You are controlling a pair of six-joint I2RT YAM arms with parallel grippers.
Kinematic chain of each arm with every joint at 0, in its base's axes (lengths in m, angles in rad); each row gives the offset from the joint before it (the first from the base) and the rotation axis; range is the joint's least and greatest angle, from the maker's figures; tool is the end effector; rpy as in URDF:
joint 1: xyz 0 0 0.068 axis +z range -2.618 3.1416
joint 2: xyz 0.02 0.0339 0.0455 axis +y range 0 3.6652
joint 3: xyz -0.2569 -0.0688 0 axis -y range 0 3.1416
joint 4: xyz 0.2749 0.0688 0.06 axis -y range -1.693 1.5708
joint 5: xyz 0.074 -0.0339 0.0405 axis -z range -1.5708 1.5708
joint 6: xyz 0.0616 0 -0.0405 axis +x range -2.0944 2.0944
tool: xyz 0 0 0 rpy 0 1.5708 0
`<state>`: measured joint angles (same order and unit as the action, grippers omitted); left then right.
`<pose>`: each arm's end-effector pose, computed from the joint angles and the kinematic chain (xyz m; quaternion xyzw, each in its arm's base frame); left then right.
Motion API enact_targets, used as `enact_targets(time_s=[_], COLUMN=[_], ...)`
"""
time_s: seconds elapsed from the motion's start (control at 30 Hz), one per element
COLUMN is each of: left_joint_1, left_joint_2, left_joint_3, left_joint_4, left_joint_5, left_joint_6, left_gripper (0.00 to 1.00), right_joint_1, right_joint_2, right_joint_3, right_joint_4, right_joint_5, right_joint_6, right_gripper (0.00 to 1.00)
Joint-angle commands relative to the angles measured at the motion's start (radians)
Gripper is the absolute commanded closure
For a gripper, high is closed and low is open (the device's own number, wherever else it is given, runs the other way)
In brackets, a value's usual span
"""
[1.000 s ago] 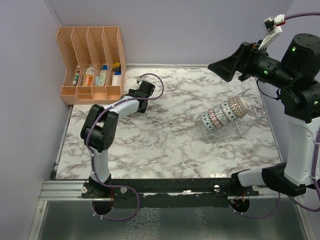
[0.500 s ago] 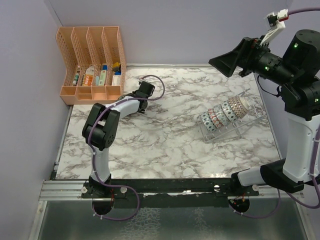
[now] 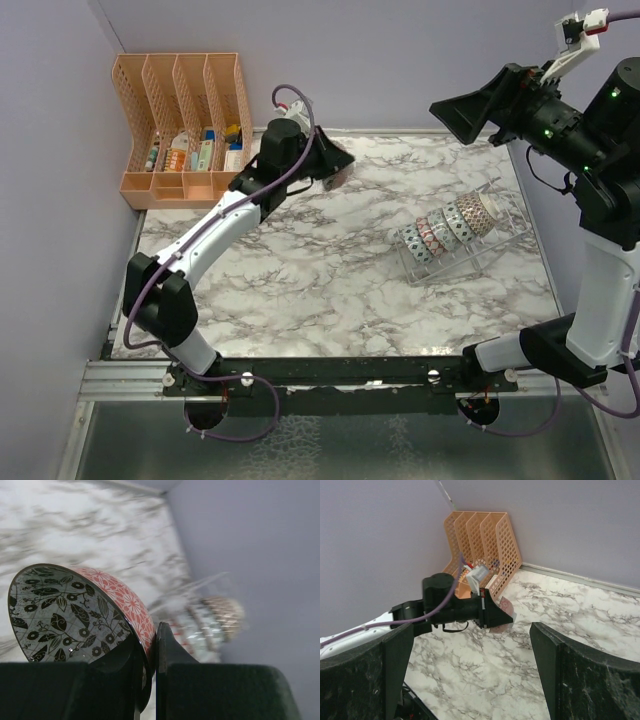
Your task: Load the bowls into the dish rack
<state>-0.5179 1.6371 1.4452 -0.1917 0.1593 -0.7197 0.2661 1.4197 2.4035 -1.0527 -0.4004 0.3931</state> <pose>0.3804 -0.2280 0.3258 -0.0390 0.8266 -0.3772 0.4159 0.2002 0.0795 0.6206 -0.0900 0.7236 0.3540 0.5857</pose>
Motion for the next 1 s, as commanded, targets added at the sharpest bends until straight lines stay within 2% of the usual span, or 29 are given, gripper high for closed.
enact_targets(time_s=[0.0, 0.1, 0.17, 0.33, 0.5, 0.63, 0.97], left_joint_1=[-0.067, -0.114, -0.149, -0.235, -0.295, -0.333, -0.401], left_joint_2=[-0.022, 0.049, 0.145, 0.38, 0.567, 0.675, 0.835], left_joint_3=[0.011, 0.089, 0.173, 0.328, 0.566, 0.689, 0.808], left_joint_4=[0.555, 0.752, 0.822, 1.097, 1.07, 1.042, 1.037], left_joint_5=[0.226, 0.212, 0.206, 0.164, 0.161, 0.143, 0.106], left_joint_6=[-0.511, -0.64, -0.705, -0.979, -1.061, -1.111, -1.238], left_gripper=[1.0, 1.0, 1.0, 1.0, 1.0, 1.0, 1.0], right_joint_1=[-0.007, -0.007, -0.007, -0.007, -0.007, -0.007, -0.007], right_joint_2=[-0.011, -0.014, -0.019, -0.027, -0.035, -0.051, -0.072], right_joint_3=[-0.003, -0.001, 0.002, 0.003, -0.008, -0.018, -0.044], right_joint_4=[0.055, 0.078, 0.09, 0.092, 0.062, 0.05, 0.022], right_joint_5=[0.048, 0.051, 0.065, 0.103, 0.129, 0.163, 0.207], right_joint_6=[0.036, 0.047, 0.05, 0.056, 0.055, 0.04, 0.007], right_gripper=[0.01, 0.01, 0.01, 0.01, 0.01, 0.01, 0.0])
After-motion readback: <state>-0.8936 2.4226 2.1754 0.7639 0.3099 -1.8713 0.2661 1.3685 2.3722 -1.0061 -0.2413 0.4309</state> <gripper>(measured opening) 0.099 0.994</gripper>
